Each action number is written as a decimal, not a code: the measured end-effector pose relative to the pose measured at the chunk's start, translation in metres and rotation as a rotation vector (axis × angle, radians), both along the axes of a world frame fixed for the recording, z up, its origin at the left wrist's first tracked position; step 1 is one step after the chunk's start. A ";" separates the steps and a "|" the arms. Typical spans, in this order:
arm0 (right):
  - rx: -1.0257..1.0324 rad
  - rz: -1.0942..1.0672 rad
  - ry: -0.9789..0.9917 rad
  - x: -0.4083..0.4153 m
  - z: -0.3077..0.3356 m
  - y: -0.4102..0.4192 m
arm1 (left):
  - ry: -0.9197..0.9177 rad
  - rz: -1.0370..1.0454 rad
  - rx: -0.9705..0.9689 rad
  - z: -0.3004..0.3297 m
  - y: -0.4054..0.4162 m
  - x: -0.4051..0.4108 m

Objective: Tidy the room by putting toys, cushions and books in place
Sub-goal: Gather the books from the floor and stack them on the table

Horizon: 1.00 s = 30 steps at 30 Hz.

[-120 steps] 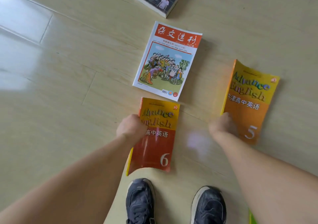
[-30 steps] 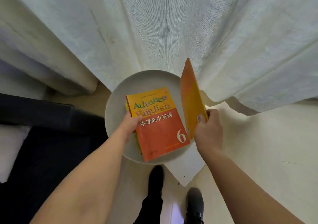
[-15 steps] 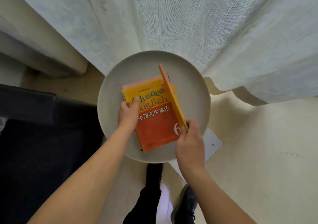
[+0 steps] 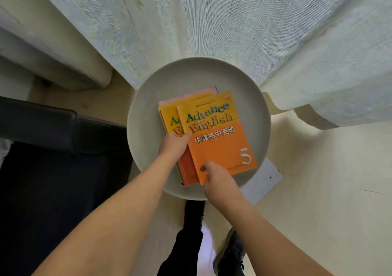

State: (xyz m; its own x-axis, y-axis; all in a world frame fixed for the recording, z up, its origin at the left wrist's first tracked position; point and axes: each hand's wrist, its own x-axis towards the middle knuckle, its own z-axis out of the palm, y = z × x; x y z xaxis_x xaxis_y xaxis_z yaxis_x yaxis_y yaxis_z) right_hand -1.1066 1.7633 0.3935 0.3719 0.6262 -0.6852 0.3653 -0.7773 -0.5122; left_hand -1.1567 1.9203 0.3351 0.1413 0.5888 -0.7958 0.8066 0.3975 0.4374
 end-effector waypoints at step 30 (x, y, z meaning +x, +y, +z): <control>-0.188 -0.317 0.031 0.062 0.022 -0.014 | 0.186 -0.293 0.280 0.059 -0.020 -0.018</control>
